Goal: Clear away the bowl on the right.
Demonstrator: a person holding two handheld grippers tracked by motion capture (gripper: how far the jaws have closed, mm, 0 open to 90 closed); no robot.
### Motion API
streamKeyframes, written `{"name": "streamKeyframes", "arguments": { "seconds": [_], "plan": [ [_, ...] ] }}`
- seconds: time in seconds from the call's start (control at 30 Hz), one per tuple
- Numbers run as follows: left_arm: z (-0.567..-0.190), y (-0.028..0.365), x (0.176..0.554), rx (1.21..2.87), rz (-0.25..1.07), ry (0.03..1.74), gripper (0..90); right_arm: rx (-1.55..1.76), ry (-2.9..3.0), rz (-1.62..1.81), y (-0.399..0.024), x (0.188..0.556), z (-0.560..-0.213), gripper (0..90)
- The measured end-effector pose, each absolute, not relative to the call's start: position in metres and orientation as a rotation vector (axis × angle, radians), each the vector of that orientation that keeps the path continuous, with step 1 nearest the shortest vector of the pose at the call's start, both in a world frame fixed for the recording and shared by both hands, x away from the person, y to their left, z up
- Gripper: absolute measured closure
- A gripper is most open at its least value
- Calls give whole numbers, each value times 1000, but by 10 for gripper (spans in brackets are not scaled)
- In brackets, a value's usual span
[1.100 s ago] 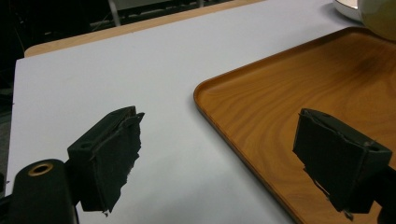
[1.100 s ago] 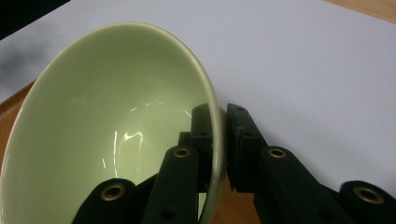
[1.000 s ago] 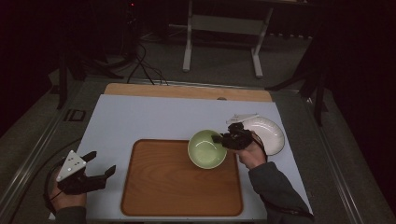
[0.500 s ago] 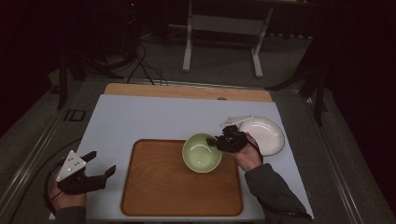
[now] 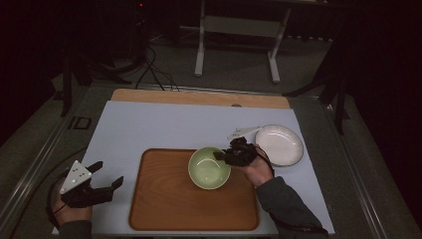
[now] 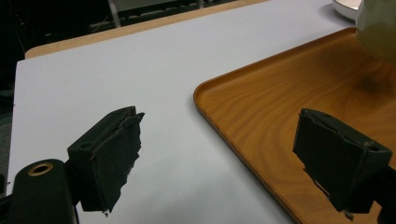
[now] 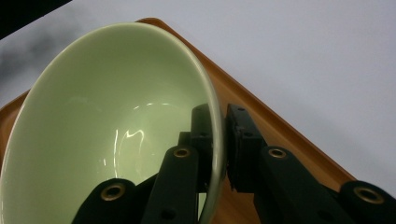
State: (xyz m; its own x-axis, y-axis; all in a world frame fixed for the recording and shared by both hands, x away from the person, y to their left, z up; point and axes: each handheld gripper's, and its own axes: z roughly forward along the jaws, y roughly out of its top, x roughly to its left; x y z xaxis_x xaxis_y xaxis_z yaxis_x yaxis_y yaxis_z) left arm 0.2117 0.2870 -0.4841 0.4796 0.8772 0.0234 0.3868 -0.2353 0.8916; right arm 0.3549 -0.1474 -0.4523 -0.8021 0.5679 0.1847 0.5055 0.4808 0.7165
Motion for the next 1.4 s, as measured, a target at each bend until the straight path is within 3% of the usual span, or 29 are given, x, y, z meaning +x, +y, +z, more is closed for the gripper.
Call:
{"name": "streamKeyframes", "arguments": {
  "seconds": [1.4],
  "plan": [
    [-484,287,211,1821,683,1064,146,956,2782,1209,-113,342,-499,826]
  ]
}}
